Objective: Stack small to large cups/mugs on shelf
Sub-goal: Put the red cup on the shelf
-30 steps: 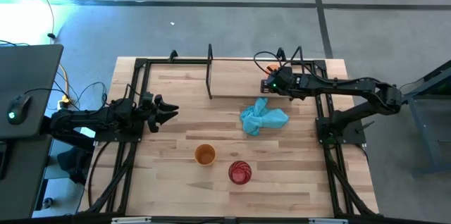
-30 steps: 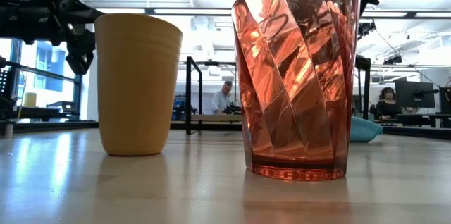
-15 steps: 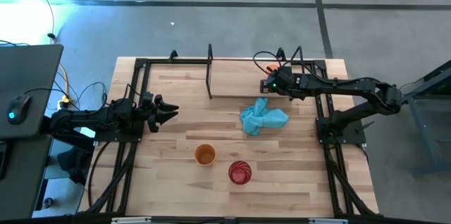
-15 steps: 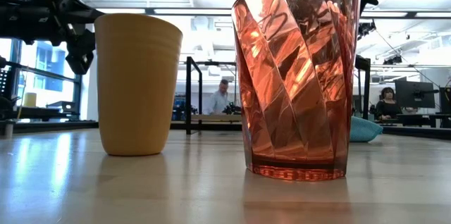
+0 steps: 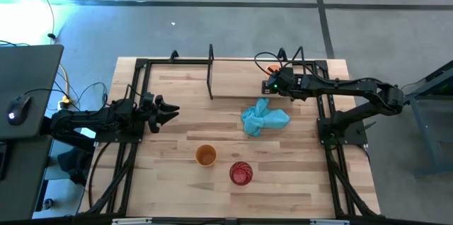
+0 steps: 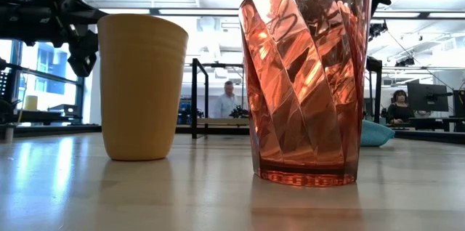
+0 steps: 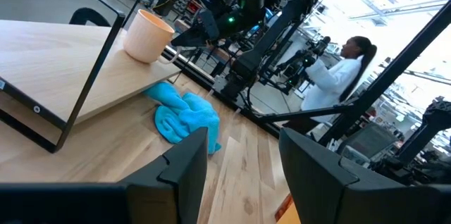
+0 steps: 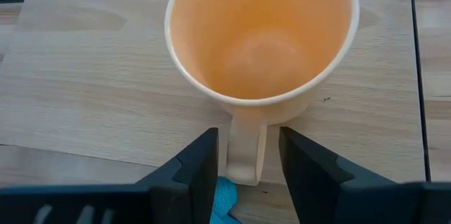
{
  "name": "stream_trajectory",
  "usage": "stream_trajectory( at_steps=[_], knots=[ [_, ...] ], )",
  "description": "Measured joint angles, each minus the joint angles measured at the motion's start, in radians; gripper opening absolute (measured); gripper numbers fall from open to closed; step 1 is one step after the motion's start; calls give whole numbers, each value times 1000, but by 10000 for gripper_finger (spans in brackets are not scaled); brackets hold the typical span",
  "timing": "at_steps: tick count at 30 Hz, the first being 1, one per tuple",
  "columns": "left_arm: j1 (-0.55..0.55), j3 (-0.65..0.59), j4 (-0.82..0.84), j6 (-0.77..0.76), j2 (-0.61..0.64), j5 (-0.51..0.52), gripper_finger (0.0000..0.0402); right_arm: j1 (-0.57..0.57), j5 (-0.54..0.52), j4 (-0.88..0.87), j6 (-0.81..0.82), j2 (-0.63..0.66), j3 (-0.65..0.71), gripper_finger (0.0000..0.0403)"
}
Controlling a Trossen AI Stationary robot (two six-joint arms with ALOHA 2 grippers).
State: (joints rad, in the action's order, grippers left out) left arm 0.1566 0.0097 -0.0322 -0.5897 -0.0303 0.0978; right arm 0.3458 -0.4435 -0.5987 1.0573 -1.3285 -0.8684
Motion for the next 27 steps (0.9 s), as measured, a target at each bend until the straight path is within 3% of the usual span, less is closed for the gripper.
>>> stream_trajectory(
  at_steps=[12,20,27],
  knots=[
    [0,0,0,0,0,0,166,-29,-3,-44,0,0,-30,142],
    [0,0,-1,0,0,0,166,-71,-57,-257,-10,0,-182,142],
    [0,0,-2,-17,0,-11,166,-177,-127,-444,24,0,-362,142]
  ],
)
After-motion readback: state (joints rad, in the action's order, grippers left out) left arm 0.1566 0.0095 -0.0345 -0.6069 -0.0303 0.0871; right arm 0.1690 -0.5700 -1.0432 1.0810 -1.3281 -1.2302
